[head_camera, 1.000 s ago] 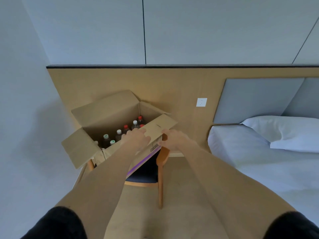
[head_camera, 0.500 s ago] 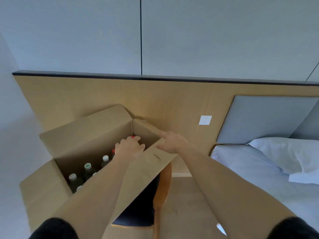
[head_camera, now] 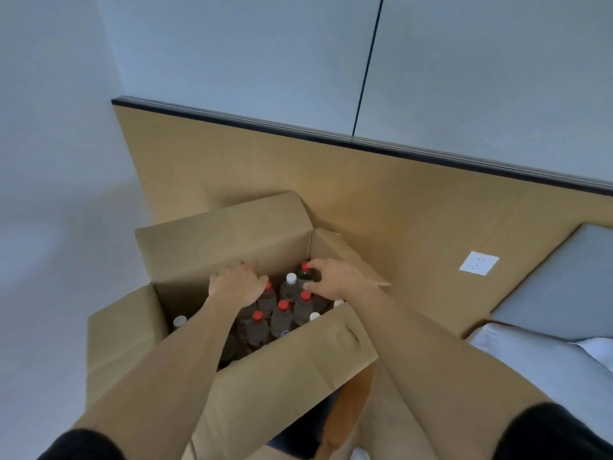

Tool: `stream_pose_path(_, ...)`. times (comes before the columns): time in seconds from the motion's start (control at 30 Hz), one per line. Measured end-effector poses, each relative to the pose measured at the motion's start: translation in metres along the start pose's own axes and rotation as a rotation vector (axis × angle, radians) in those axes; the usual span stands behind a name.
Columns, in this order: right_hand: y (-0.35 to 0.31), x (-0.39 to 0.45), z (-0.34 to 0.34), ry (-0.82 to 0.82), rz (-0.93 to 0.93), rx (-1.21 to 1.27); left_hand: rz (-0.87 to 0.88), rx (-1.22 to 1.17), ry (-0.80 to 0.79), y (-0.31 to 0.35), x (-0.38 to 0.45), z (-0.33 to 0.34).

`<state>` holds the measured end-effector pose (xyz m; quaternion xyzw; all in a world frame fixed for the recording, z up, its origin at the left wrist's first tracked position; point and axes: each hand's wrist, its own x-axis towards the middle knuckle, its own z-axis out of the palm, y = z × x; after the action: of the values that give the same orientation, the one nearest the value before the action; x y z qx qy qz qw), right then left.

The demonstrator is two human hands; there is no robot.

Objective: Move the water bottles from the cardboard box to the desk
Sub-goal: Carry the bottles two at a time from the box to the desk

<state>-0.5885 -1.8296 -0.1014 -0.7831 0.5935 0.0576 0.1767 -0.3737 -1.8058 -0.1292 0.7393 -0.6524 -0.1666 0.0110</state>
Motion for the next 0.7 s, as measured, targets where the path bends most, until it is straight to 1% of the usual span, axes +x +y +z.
stream_pose_path(0.17, -0.001, 0.059, 0.011, -0.080, -0.130, -0.010, -0.113, -0.042, 0.010, -0.019, 0.018, 0.008)
stream_pose_path(0.27, 0.006, 0.093, 0.020, -0.147, -0.208, 0.000, -0.211, -0.071, -0.005, -0.022, 0.030, 0.022)
stream_pose_path(0.53, 0.044, 0.161, 0.036, -0.288, -0.343, -0.036, -0.407, -0.149, -0.053, 0.002, 0.053, 0.058)
stream_pose_path(0.7, 0.050, 0.178, 0.053, -0.352, -0.392, -0.067, -0.485, -0.181, -0.080, 0.008, 0.048, 0.069)
